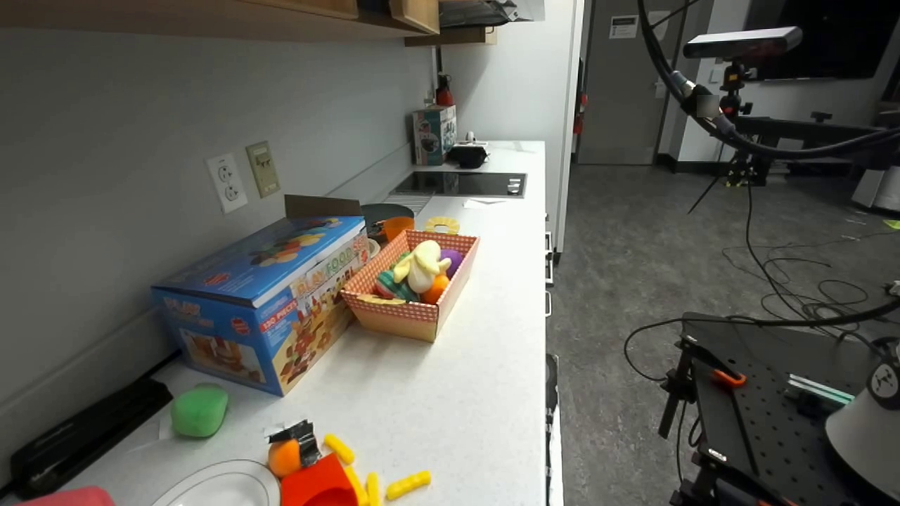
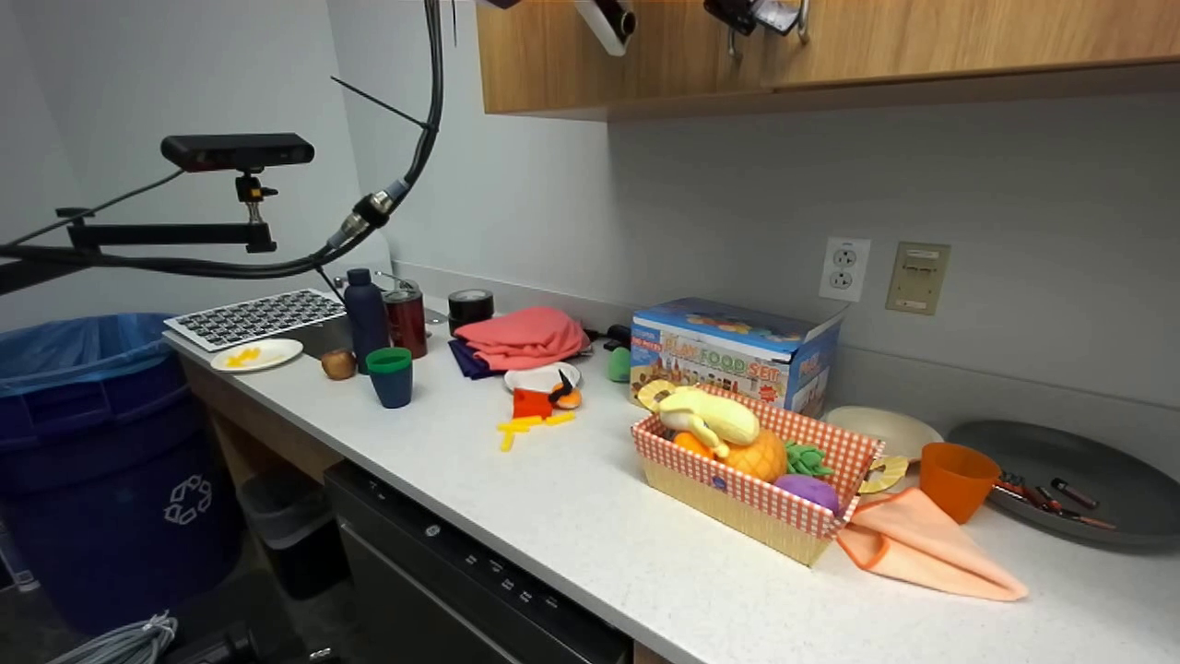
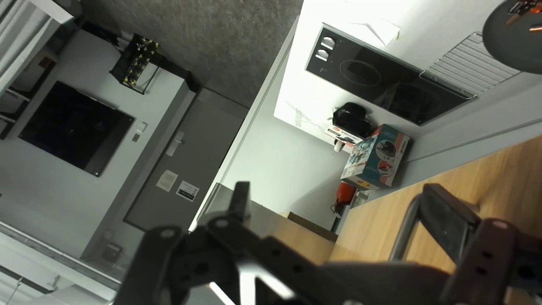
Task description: Open the left and right cabinet doors, respectively
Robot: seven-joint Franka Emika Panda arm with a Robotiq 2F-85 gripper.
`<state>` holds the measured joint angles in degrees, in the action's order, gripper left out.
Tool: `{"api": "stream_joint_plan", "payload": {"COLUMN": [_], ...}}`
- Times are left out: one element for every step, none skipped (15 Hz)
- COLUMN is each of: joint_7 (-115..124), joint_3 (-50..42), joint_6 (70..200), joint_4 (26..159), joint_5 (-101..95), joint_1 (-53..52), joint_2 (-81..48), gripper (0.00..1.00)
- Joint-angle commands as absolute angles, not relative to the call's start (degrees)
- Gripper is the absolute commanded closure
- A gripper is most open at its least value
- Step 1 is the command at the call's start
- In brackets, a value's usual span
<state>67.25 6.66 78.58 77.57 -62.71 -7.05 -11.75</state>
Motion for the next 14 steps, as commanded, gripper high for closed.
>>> {"api": "stream_joint_plan", "payload": {"joint_7": [64.95,64.85,64.69,64.46,64.31,63.83,63.36,62.60,61.36,60.19,58.92,58.61,57.03,55.24], "joint_3": [4.42,4.31,4.13,3.76,3.35,2.85,2.41,2.04,1.72,1.46,1.19,-9.01,-8.98,-7.34], "joint_6": [69.11,67.34,64.41,61.47,58.64,55.80,52.97,50.26,47.62,45.01,42.52,48.32,47.72,47.93], "joint_4": [72.11,71.23,70.53,69.65,68.69,67.67,66.61,65.66,64.83,63.93,62.88,67.69,65.03,63.25], "joint_5": [-65.20,-65.36,-65.86,-66.80,-67.48,-68.26,-69.03,-69.82,-70.25,-70.52,-70.60,-65.66,-64.40,-63.22], "joint_1": [-8.53,-8.84,-9.14,-9.22,-9.26,-9.30,-9.38,-9.42,-9.36,-9.33,-9.28,-12.66,-13.17,-12.10], "joint_2": [-14.88,-15.48,-15.97,-16.63,-17.39,-18.17,-19.09,-19.93,-20.78,-21.66,-22.67,-20.74,-22.04,-22.68], "gripper": [0.00,0.00,0.00,0.00,0.00,0.00,0.00,0.00,0.00,0.00,0.00,0.00,0.00,0.00]}}
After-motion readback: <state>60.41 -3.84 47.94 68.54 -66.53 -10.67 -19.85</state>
